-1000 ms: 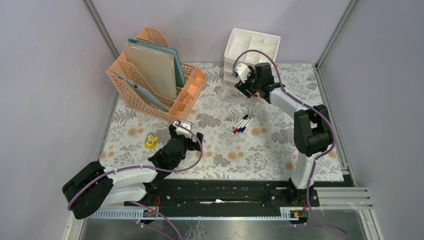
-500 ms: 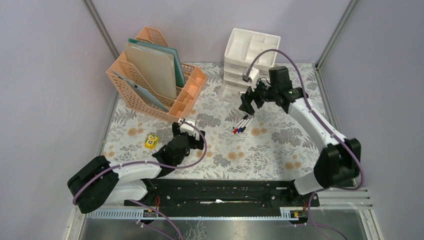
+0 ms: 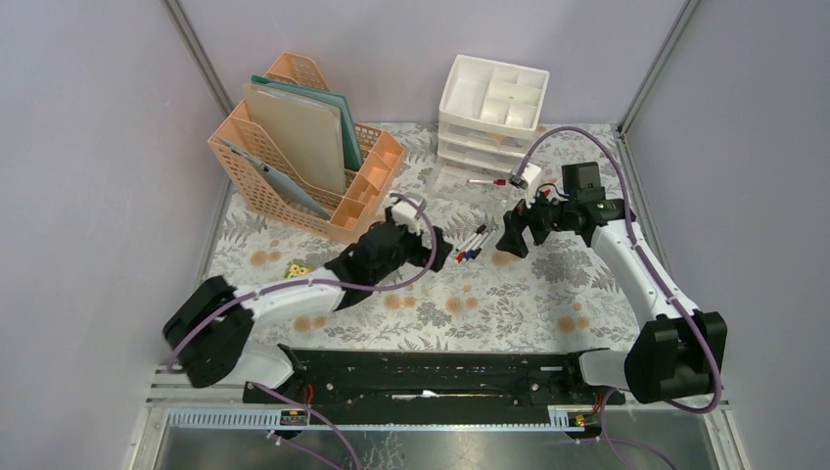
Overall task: Organize the desk
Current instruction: Pick up the stationery from the center of the board.
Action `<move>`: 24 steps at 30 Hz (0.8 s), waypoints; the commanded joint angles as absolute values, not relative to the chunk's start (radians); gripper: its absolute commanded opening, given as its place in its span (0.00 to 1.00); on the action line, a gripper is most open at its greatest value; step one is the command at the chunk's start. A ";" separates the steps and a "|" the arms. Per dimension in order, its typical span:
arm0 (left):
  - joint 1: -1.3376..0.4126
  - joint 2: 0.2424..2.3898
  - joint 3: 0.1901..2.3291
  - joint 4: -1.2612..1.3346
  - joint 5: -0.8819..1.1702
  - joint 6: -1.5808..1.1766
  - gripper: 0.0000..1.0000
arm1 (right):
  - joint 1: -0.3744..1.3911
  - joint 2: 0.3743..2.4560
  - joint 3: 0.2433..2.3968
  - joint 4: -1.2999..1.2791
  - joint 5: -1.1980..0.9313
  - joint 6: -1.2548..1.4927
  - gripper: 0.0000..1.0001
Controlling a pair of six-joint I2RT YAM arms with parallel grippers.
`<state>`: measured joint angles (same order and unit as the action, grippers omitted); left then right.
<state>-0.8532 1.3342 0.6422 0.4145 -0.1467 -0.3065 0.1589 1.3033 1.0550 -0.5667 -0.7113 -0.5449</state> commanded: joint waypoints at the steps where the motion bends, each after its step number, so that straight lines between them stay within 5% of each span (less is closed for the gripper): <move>1: -0.844 1.473 0.798 0.386 0.026 -0.378 0.96 | 0.143 1.247 1.037 -0.560 -0.723 -0.567 0.95; 10: -0.799 1.817 1.156 0.135 0.021 -0.339 0.52 | 0.127 1.203 1.004 -0.518 -0.623 -0.583 0.95; 14: -0.799 1.932 1.283 0.031 0.008 -0.301 0.40 | 0.124 1.210 1.002 -0.517 -0.624 -0.586 0.95; 24: -0.799 2.036 1.383 -0.031 0.042 -0.270 0.37 | 0.124 1.222 1.000 -0.517 -0.627 -0.588 0.95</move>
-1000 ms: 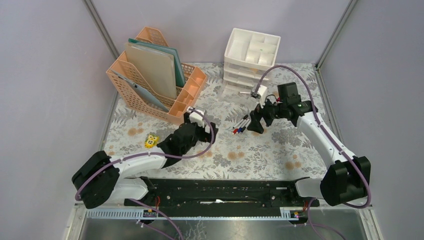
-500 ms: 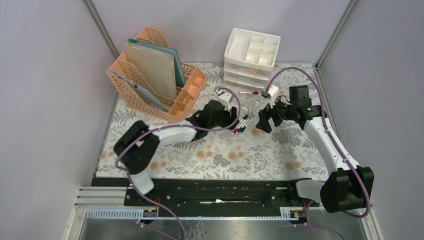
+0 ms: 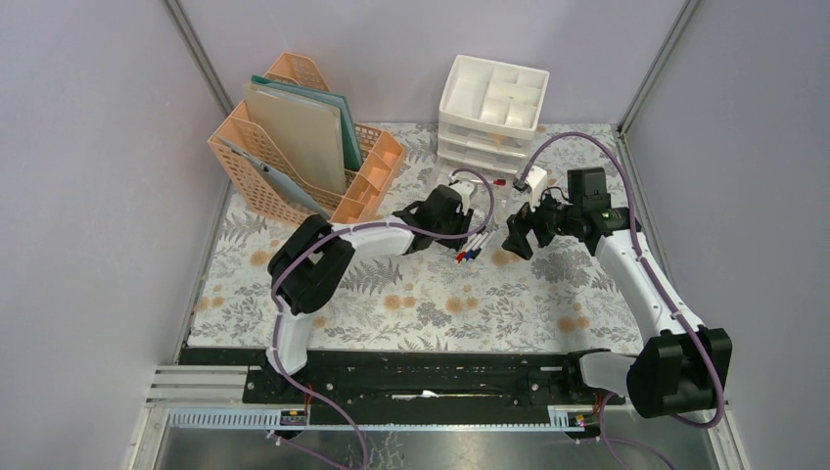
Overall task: Organize the desk
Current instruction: Pick up the stationery from the center of the board.
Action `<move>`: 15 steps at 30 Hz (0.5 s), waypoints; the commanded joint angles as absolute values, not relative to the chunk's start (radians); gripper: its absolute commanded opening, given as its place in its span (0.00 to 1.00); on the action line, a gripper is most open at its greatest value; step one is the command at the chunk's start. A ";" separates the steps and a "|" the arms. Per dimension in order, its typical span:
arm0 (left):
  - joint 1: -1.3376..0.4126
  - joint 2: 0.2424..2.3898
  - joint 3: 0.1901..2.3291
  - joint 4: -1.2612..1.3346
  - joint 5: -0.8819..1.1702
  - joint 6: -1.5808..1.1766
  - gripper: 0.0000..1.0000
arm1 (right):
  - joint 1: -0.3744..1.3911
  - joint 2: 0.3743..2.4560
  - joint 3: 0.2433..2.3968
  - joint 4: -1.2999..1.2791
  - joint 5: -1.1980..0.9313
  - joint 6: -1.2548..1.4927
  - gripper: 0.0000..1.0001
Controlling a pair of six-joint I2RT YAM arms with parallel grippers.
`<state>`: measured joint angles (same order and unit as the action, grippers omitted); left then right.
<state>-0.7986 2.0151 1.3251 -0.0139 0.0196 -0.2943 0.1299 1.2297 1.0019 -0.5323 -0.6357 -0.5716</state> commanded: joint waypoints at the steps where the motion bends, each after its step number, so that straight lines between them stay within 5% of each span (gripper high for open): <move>1: -0.799 2.048 1.389 -0.034 0.045 -0.269 0.37 | 0.123 1.222 1.000 -0.517 -0.627 -0.588 0.94; 15: -0.799 2.124 1.462 -0.112 0.021 -0.243 0.37 | 0.120 1.221 0.997 -0.518 -0.640 -0.591 0.94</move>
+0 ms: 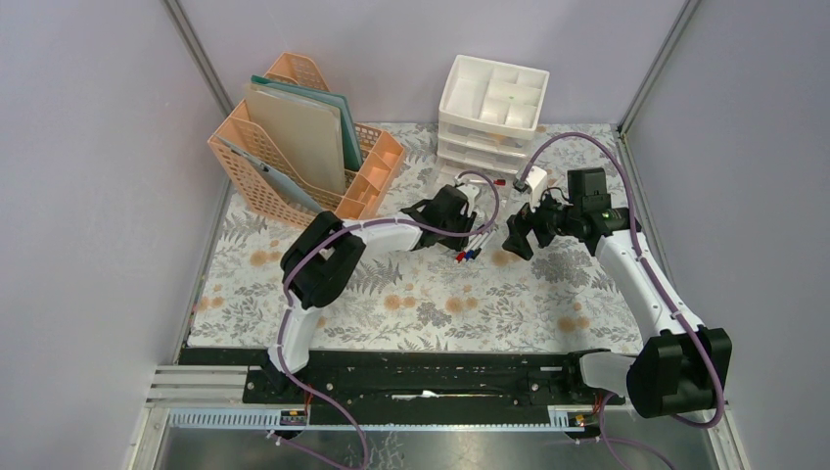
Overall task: Organize the desk
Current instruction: Pick up the stationery from the center of the board.
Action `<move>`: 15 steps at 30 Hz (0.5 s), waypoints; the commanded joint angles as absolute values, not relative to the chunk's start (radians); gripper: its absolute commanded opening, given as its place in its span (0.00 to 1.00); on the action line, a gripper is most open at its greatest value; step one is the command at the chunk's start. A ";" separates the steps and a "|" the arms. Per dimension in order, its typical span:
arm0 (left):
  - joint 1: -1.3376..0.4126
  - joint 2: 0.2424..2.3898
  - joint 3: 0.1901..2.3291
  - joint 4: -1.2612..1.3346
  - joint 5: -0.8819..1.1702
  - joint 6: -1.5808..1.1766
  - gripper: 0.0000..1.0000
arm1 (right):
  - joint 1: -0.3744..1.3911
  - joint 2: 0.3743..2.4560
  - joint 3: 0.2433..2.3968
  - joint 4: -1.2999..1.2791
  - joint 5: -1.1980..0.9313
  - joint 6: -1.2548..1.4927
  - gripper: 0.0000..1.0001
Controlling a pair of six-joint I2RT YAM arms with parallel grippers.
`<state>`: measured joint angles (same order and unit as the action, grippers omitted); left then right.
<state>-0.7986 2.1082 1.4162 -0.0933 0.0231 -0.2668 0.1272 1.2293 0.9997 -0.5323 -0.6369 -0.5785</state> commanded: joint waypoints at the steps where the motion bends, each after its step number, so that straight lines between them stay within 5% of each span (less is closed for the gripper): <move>1: -0.799 2.128 1.465 -0.118 0.017 -0.241 0.37 | 0.119 1.222 0.997 -0.519 -0.640 -0.591 0.94; 15: -0.856 2.166 1.503 -0.247 -0.177 -0.169 0.41 | 0.117 1.224 0.999 -0.521 -0.647 -0.589 0.94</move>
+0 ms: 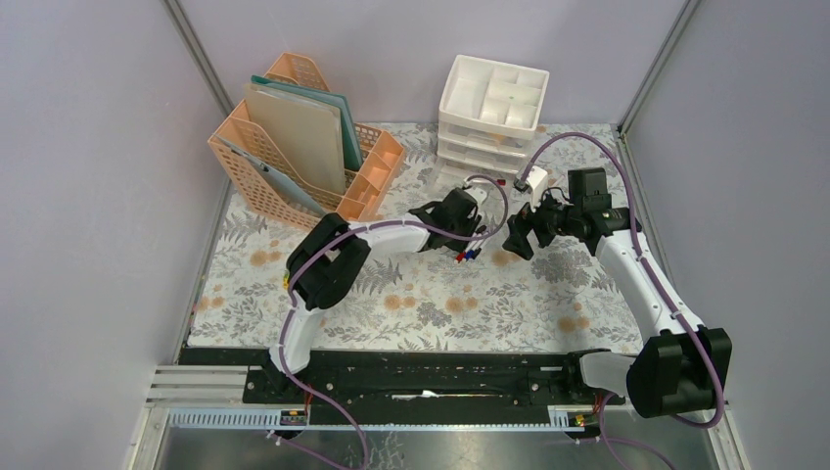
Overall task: Organize the desk
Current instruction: Pick up the stationery from the center of the board.
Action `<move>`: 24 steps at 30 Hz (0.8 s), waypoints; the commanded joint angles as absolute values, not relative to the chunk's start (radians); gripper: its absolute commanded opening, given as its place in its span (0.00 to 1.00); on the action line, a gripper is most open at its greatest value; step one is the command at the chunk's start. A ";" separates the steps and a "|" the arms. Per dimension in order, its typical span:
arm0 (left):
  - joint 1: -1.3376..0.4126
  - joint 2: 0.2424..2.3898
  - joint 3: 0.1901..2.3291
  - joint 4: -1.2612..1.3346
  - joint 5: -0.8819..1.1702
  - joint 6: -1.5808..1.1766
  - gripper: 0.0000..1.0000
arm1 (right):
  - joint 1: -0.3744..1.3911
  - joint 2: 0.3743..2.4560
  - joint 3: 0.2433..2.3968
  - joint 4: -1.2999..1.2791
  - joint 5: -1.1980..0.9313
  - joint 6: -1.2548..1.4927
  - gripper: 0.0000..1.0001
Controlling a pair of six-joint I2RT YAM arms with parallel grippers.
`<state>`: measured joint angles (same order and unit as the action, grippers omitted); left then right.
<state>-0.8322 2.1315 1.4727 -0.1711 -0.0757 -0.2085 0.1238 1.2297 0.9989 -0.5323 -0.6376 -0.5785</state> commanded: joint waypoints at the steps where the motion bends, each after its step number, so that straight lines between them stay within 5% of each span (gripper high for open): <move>1: -0.859 2.168 1.500 -0.250 -0.187 -0.168 0.41 | 0.117 1.224 0.999 -0.521 -0.648 -0.589 0.94; 8: -0.858 2.163 1.471 -0.261 -0.250 -0.164 0.29 | 0.114 1.221 0.999 -0.522 -0.655 -0.588 0.94; 13: -0.855 2.119 1.413 -0.218 -0.252 -0.179 0.01 | 0.112 1.221 0.999 -0.521 -0.665 -0.585 0.94; 24: -0.833 1.804 1.063 0.117 -0.170 -0.364 0.00 | 0.112 1.238 0.981 -0.501 -0.870 -0.520 0.92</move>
